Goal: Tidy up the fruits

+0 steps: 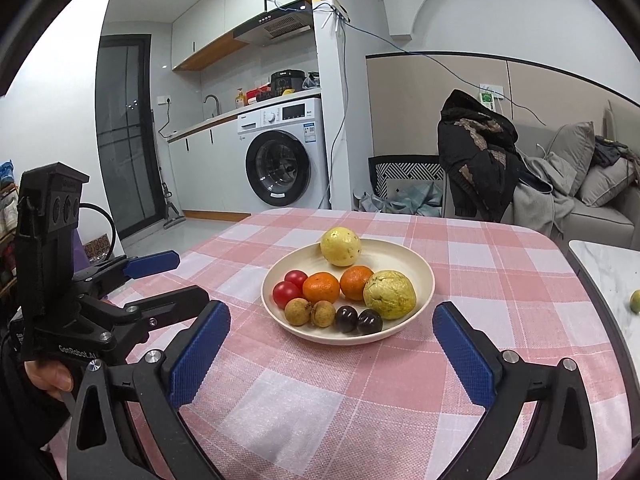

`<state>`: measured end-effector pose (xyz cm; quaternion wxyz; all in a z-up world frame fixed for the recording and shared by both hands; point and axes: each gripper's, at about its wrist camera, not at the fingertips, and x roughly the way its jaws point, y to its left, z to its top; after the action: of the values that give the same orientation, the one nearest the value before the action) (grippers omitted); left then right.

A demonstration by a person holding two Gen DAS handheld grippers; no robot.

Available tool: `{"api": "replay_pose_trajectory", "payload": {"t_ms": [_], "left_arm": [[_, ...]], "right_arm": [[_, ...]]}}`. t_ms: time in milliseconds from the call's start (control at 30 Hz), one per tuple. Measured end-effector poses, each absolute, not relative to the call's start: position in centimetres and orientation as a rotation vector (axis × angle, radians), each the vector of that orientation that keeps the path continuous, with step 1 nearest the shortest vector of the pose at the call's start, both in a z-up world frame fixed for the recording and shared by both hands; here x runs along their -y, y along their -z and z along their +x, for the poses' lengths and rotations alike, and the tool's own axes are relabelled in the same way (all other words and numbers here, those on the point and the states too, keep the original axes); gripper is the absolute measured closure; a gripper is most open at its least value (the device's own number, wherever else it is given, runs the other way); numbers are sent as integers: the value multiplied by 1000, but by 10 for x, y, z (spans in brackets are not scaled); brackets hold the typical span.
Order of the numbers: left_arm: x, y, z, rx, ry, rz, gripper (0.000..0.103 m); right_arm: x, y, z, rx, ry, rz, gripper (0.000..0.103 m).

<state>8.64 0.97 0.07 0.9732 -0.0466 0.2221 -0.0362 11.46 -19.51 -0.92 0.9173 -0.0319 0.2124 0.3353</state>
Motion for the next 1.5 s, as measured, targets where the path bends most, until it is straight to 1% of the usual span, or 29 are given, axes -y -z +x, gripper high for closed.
{"api": "replay_pose_trajectory", "payload": {"t_ms": [367, 1500], "left_arm": [[-7, 0, 87, -444, 80, -84, 1], [-5, 0, 88, -447, 85, -86, 1]], "right_arm": [[199, 6, 109, -405, -688, -57, 0], [199, 6, 109, -402, -690, -59, 0]]}}
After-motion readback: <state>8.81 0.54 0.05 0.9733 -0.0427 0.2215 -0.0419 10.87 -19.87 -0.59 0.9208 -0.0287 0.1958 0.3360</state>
